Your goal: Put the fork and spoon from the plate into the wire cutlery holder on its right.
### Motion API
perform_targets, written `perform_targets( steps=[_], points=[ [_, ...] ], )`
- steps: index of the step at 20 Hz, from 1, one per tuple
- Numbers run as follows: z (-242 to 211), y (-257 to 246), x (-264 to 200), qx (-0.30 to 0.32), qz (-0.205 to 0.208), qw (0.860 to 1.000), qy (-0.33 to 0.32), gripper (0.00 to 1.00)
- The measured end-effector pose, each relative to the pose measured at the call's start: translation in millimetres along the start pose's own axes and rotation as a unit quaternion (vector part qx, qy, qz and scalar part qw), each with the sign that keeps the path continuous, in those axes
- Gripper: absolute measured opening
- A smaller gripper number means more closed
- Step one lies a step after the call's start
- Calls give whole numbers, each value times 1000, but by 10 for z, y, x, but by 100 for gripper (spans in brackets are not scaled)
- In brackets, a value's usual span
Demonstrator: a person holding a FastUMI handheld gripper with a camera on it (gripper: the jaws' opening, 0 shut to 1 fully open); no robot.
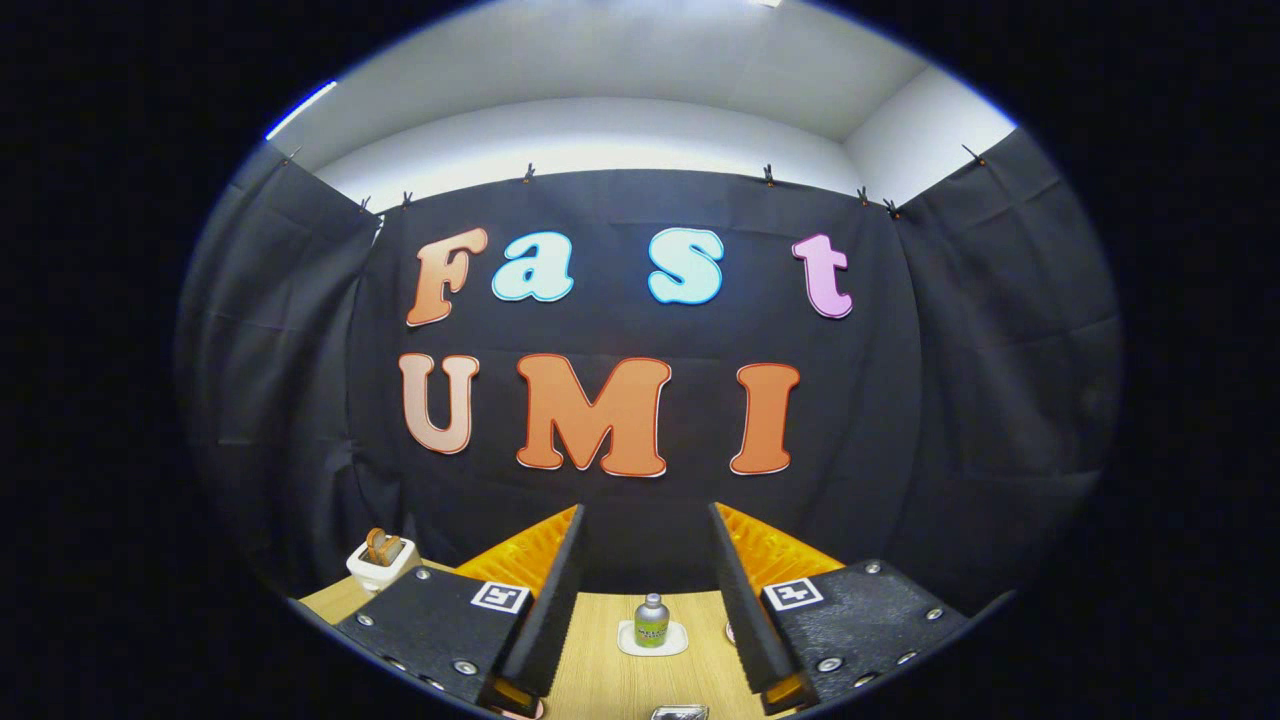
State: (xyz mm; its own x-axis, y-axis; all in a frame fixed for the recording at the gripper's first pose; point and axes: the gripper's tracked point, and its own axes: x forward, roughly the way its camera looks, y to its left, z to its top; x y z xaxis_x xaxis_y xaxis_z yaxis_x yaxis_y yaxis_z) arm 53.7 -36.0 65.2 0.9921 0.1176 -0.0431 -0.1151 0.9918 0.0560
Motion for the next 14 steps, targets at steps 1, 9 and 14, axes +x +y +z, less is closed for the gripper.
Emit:
perform_targets(
  steps=[1, 9, 14],
  points=[
    [-4, 34, -3, 3, 5, 1000, -1, 78],
    [30, 183, -50, -45, 23, 997, -56, 92],
    [-18, 263, -57, -59, 26, 996, -66, 97]
  ],
)
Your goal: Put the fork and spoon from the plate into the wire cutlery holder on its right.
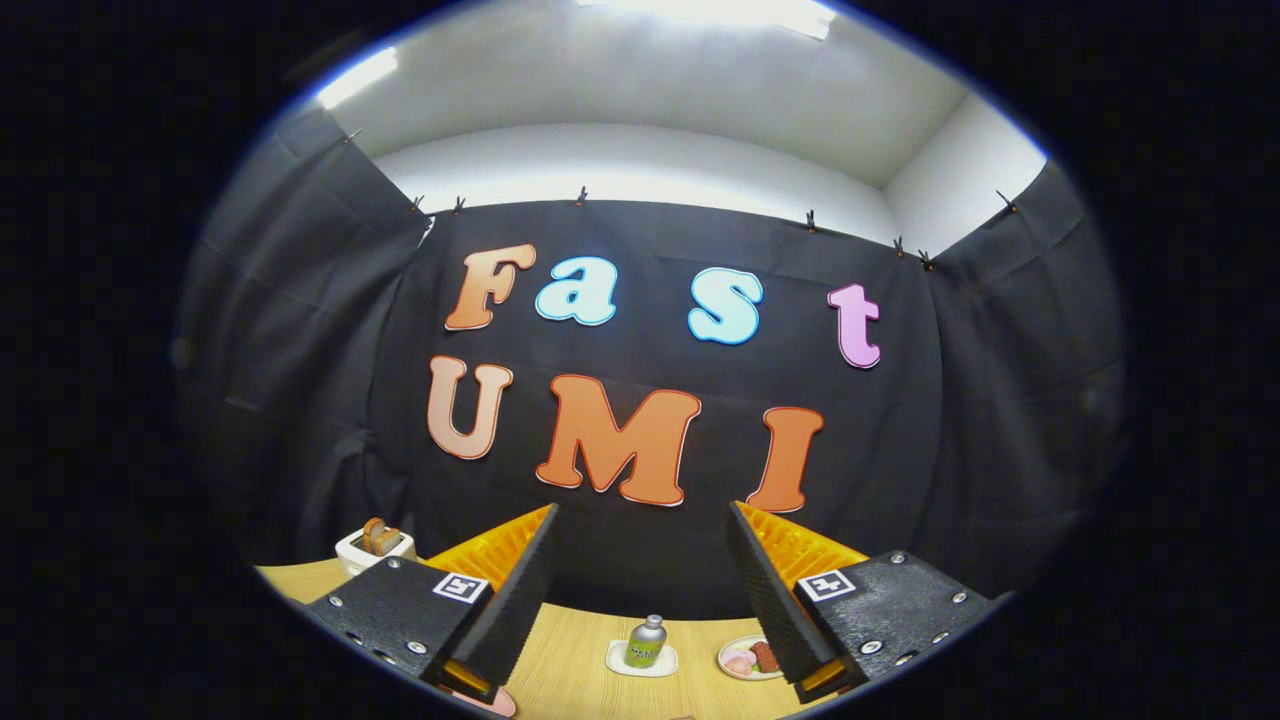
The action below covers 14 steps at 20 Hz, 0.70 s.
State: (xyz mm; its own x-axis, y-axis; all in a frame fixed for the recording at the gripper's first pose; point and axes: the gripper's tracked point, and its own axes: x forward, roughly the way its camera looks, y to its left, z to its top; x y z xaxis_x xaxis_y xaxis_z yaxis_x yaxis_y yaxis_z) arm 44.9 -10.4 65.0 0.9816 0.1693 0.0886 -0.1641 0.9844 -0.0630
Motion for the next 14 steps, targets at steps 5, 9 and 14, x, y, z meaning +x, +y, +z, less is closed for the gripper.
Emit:
perform_targets(
  steps=[5, 9, 14],
  points=[
    [-159, -33, -41, -2, 0, 1000, 7, 98],
    [-178, -28, -44, 8, 0, 1000, 9, 98],
    [-132, -11, -57, -2, 2, 1000, 0, 97]
  ],
)
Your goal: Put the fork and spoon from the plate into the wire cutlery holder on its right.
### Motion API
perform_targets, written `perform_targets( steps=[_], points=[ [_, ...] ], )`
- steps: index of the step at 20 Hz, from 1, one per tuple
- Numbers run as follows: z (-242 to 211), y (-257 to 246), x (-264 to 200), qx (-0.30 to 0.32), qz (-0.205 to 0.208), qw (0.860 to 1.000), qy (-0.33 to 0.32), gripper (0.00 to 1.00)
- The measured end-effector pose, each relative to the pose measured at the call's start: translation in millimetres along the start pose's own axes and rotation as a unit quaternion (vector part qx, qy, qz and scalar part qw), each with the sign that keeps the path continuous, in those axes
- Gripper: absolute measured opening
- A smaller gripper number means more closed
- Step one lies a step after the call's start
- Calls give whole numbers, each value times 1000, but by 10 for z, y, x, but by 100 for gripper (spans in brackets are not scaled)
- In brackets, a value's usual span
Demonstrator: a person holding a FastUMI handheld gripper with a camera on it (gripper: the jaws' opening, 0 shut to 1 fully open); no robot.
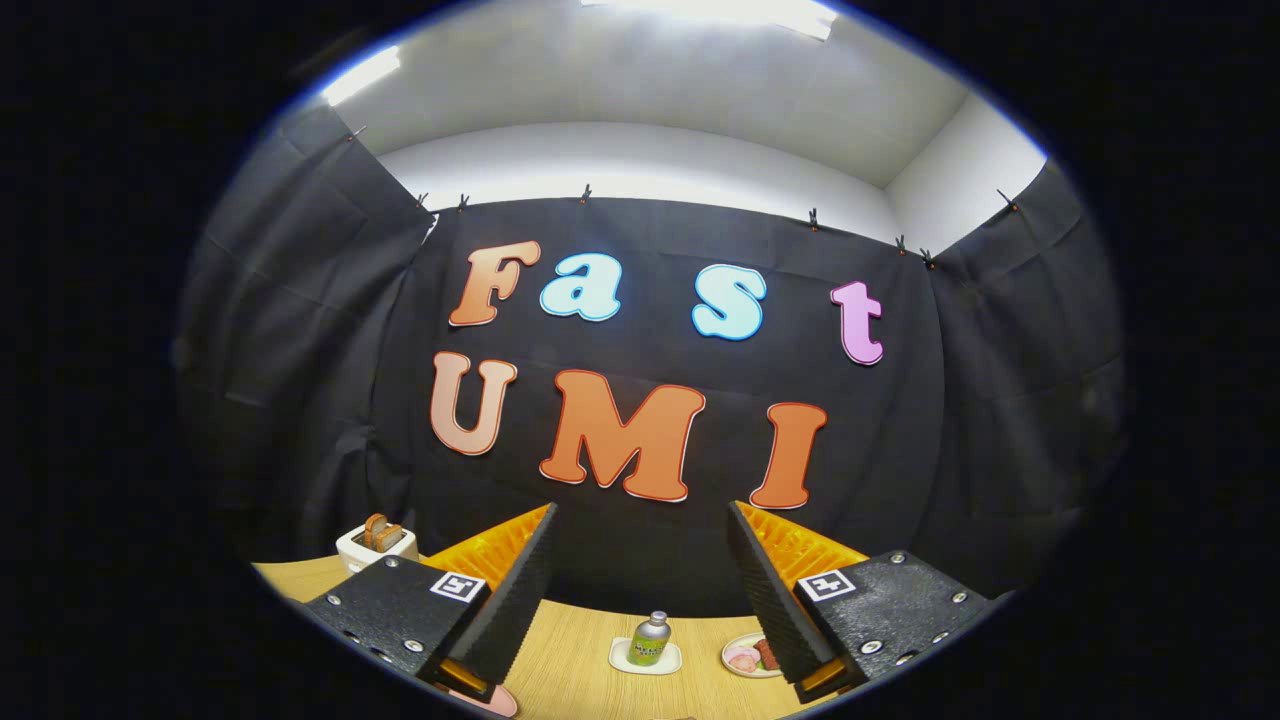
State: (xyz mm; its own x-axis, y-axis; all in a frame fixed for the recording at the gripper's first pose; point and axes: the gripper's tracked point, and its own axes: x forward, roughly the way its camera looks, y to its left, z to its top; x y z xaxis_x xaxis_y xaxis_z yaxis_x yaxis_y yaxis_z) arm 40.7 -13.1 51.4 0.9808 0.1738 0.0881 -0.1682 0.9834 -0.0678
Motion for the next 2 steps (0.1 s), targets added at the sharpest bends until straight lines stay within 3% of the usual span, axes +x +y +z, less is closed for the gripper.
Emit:
perform_targets(
  steps=[2],
  points=[
    [4, 27, -10, -5, 5, 1000, -3, 97]
  ],
)
